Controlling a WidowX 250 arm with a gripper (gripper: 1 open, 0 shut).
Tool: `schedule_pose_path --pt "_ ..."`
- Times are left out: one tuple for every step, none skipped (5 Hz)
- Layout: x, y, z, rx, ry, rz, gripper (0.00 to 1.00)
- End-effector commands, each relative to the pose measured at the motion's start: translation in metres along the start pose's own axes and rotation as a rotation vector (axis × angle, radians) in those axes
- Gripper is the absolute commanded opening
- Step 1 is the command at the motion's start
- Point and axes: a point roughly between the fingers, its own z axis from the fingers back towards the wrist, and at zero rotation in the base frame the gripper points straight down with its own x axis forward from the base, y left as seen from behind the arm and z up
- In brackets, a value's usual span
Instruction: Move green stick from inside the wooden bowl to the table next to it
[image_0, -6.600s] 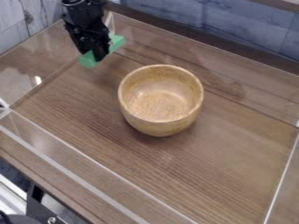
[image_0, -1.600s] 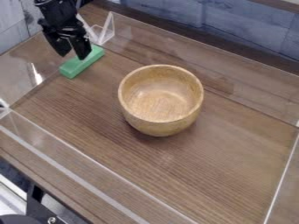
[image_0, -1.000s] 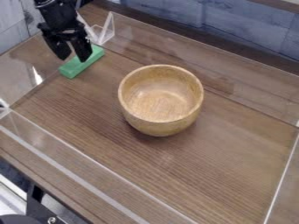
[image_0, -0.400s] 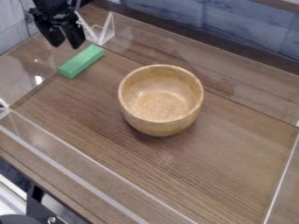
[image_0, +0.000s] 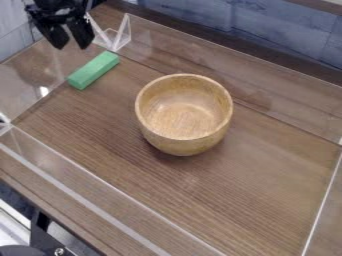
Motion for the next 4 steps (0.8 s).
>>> schedule_pose_path --pt "0.019 -0.008 0.03 0.043 -0.075 -0.036 1.0" --pt "0.022 -0.008 0.028 0.043 -0.064 -0.059 1.0" --pt "0.016 -0.005 0.019 0.055 -0.063 -0.011 1.0" --pt "0.01 -0.004 0.01 0.071 -0.064 0.034 1.0"
